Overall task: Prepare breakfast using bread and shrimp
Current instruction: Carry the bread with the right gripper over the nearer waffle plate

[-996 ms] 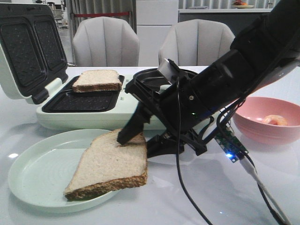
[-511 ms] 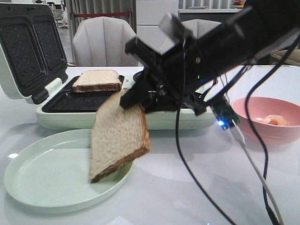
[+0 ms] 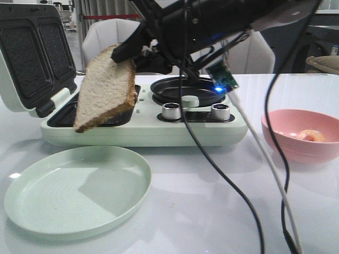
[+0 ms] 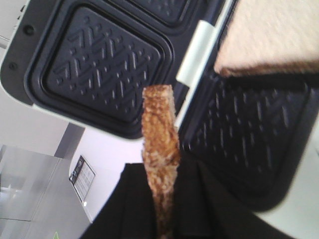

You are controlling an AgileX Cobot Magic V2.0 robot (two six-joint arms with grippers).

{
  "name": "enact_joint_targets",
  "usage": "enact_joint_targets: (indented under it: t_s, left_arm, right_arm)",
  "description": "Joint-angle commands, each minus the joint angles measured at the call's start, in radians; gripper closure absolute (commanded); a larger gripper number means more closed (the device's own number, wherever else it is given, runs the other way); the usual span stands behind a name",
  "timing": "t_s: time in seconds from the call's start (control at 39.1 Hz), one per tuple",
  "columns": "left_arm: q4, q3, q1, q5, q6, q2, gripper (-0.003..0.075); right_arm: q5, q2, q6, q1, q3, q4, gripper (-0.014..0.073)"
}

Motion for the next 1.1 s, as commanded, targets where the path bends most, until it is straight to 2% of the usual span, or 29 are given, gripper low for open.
enact_joint_targets:
  t_s: [0.0,0.31,0.59,0.64,0.79,0.87,1.07]
  left_arm:
    - [-0.011,-0.026,-0.007,-0.083,-0.005,-0.016,0.0102]
    - [-0.011,-0.026,-0.007,-0.083,-0.005,-0.016,0.0102]
    - [-0.011,-0.026,-0.007,-0.083,-0.005,-0.016,0.0102]
    - [-0.011,-0.026,-0.007,-0.083,-0.005,-0.016,0.0102]
    - [-0.011,-0.026,-0.007,-0.083,-0.005,-0.016,0.0102]
    - [-0.011,-0.026,-0.007,-0.083,-0.005,-0.016,0.0102]
    - [-0.011,-0.026,-0.007,-0.083,-0.005,-0.016,0.0102]
  right_arm:
    - [0.050,0.001,-0.025,0.010,-0.115,0.056,0.0440]
    - [-0.005,0.176,-0.025,0.042,-0.357,0.059,0.0439]
    - [-0.064,0.227,-0.027,0.041,-0.378,0.058,0.0433]
    - [-0.064,0.230,-0.030,0.041,-0.378,0.052,0.0404]
    - [-0.057,0.230,-0.031,0.045,-0.382,-0.015,0.0227]
    - [-0.066,0.230,-0.042,0.051,-0.385,-0.047,0.0201]
    - [-0.057,0.221,-0.065,0.054,-0.385,-0.085,0.0200]
